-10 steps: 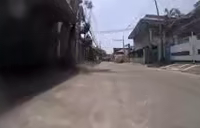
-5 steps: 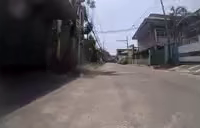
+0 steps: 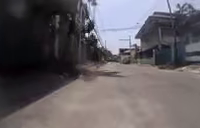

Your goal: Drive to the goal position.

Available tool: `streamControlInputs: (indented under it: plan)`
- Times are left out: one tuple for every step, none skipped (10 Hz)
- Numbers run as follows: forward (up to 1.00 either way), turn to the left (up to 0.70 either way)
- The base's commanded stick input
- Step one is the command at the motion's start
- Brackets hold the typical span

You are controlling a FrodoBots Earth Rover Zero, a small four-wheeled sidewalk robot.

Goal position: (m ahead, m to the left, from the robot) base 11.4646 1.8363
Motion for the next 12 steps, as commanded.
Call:
streamControlInputs:
  plan:
    - [1.00,0.00]
    - [1.00,0.00]
    - [1.00,0.00]
    - [1.00,0.00]
    - [1.00,0.00]
    - [1.00,0.00]
    - [1.00,0.00]
    - [1.00,0.00]
    - [1.00,-0.03]
    - [1.00,-0.23]
    - [1.00,-0.40]
    - [1.00,-0.40]
